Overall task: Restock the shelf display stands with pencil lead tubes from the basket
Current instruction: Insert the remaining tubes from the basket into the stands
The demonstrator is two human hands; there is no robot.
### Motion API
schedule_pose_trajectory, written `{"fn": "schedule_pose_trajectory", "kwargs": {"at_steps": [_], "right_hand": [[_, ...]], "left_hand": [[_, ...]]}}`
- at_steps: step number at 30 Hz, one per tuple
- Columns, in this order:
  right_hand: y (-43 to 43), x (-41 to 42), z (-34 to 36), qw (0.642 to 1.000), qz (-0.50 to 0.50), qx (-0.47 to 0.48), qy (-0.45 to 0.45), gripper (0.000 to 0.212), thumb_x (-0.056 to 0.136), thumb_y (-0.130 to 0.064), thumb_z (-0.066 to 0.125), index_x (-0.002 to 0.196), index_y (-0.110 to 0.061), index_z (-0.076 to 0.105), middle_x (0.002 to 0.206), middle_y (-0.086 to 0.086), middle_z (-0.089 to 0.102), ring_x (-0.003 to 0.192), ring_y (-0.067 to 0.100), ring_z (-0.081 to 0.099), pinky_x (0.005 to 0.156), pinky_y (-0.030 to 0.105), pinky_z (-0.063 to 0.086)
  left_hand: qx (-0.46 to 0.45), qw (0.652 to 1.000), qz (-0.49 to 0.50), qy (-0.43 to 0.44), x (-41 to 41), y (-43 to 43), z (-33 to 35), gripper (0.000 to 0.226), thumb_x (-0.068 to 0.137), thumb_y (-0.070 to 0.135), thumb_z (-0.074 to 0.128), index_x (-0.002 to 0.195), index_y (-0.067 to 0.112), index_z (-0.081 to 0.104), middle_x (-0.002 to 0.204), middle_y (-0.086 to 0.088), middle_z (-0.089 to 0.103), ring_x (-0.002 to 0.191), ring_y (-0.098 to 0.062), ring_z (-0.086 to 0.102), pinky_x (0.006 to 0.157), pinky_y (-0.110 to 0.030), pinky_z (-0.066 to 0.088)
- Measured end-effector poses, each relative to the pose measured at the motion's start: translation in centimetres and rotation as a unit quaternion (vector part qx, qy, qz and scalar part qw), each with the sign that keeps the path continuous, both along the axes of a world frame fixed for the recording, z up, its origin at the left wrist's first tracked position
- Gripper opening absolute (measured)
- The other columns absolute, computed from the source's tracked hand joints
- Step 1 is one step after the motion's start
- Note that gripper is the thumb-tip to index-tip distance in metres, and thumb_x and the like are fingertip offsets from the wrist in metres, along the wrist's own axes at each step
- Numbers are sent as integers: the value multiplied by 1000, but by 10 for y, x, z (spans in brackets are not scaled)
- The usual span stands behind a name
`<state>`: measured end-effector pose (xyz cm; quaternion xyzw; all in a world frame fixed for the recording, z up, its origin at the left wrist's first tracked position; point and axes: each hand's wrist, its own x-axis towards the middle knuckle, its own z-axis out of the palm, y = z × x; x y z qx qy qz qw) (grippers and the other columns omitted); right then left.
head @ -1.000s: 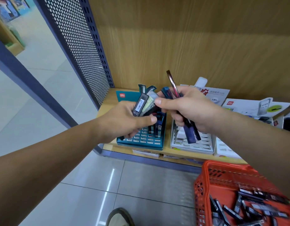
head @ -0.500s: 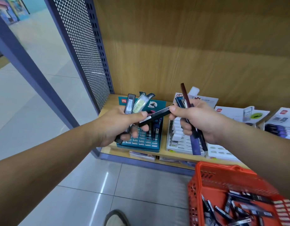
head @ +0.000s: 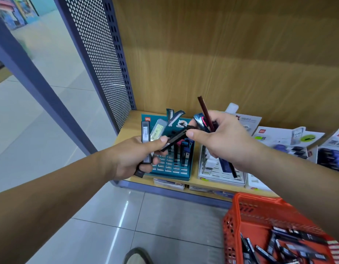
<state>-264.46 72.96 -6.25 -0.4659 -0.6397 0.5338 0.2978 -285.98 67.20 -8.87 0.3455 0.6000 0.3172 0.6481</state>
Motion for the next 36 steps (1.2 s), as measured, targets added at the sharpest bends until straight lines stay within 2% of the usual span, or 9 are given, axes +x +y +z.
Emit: {"fn": "schedule_pose_trajectory", "kwargs": {"at_steps": [2, 4, 8, 14, 18, 22, 25, 32, 36], "right_hand": [[0, -1, -3, 998, -25, -59, 17, 9, 93, -9, 75, 100, -14, 70, 76, 5, 74, 44, 15, 38, 42, 25, 32], [1, -3, -5, 990, -43, -127, 42, 19, 91, -4, 74, 108, -12, 71, 93, 15, 78, 47, 18, 36, 45, 27, 31], [8, -5, -4, 982, -41, -171, 74, 28, 89, -6, 77, 115, -7, 68, 102, 14, 79, 47, 15, 36, 47, 28, 32], [9, -20, -11, 992, -77, -97, -1, 12, 92, -21, 79, 95, -14, 69, 81, 6, 78, 45, 17, 38, 45, 27, 35], [24, -30, -19, 985, -46, 73, -151, 20, 92, -26, 76, 81, -11, 69, 51, -11, 52, 41, 5, 43, 46, 19, 37], [31, -47, -44, 966, -2, 123, -227, 27, 91, -31, 76, 72, -20, 61, 61, -2, 59, 53, 15, 56, 53, 26, 44], [35, -55, -61, 955, 3, 142, -261, 40, 89, -31, 77, 63, -23, 49, 53, -8, 48, 50, 12, 48, 54, 29, 37], [40, -63, -73, 922, 43, 175, -344, 34, 92, -38, 73, 68, -28, 52, 69, -8, 54, 65, 13, 55, 64, 35, 50], [44, -60, -69, 912, 51, 179, -365, 33, 91, -37, 74, 68, -28, 52, 68, -8, 57, 65, 13, 57, 59, 31, 45]], "left_hand": [[-12, 999, 10, -41, -4, 0, 2, 24, 101, 36, 59, 94, 13, 57, 63, 4, 53, 36, -4, 38, 37, -16, 22], [-4, 998, 17, -55, -7, 0, 2, 18, 102, 29, 59, 91, 16, 57, 62, 5, 48, 37, -4, 38, 37, -15, 22], [38, 999, 33, -21, -5, 1, -5, 11, 102, 26, 62, 92, 23, 59, 63, 6, 47, 39, -4, 39, 38, -16, 26], [71, 997, 17, 40, -7, 5, -17, 9, 102, 28, 64, 103, 19, 62, 72, -1, 56, 43, -4, 44, 39, -18, 30], [22, 986, 27, 161, -23, 9, -36, 26, 101, 40, 64, 110, 15, 63, 80, -6, 65, 42, -6, 47, 42, -22, 33], [-1, 980, 33, 197, -29, 9, -54, 18, 102, 30, 63, 101, 13, 62, 74, -8, 58, 32, -4, 42, 37, -18, 30], [15, 978, 27, 205, -25, 10, -57, 17, 103, 31, 62, 100, 14, 61, 68, -4, 58, 30, -4, 39, 35, -16, 29], [30, 981, 35, 189, -27, 15, -67, 14, 101, 31, 64, 105, 17, 64, 78, -5, 66, 35, -2, 46, 38, -17, 34], [31, 980, 40, 190, -31, 15, -73, 21, 101, 33, 64, 116, 18, 63, 83, -5, 69, 41, -4, 51, 40, -19, 39]]}}
